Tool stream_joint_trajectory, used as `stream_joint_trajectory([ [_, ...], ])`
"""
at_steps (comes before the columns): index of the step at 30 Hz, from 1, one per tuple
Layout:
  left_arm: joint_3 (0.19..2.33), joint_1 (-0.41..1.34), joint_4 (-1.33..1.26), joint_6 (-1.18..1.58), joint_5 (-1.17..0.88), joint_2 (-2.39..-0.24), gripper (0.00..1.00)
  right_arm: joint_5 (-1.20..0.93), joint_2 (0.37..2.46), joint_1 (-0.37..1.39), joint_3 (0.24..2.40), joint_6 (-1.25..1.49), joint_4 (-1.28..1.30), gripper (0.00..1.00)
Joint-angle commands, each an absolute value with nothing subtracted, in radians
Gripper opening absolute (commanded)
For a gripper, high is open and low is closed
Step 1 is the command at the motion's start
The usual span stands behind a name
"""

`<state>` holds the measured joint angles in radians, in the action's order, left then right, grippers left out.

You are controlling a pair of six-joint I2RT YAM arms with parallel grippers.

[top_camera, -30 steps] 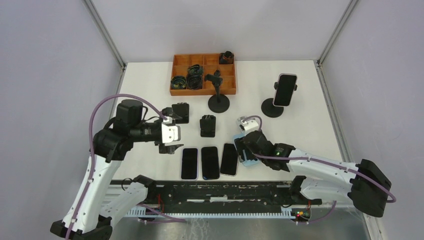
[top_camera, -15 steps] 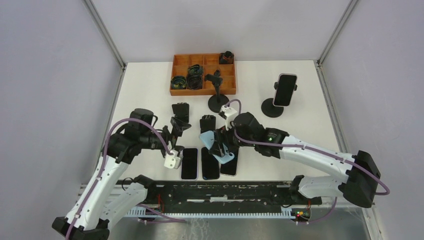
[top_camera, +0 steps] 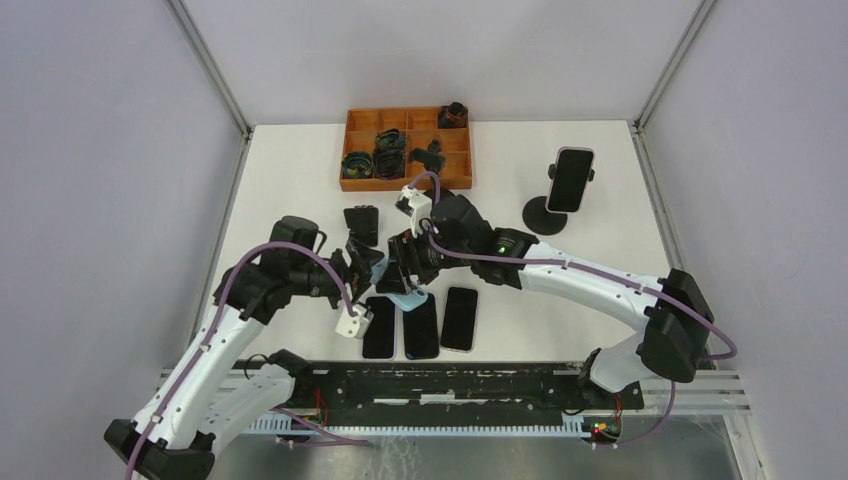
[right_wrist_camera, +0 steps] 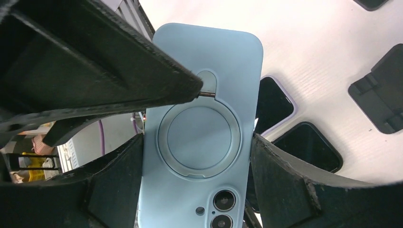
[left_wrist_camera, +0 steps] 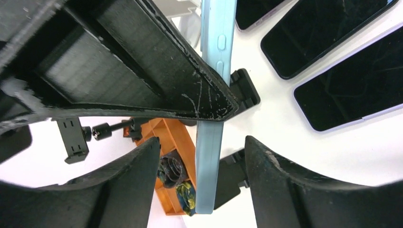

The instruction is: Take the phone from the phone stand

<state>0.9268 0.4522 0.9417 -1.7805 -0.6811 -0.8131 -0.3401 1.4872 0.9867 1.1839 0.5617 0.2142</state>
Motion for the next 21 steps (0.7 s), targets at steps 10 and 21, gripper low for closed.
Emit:
stream_joint_trajectory([
  [10,0.836,0.456,0.790,-1.745,-0.648,-0.755,0.17,-0.438,1.461,0.991,1.249,0.597,0.095,0.44],
  [21,0.917,0.456,0.525,-0.782,-0.733,-0.781,0.02,-0.427,1.246,0.816,1.199,0.586,0.007,0.98],
])
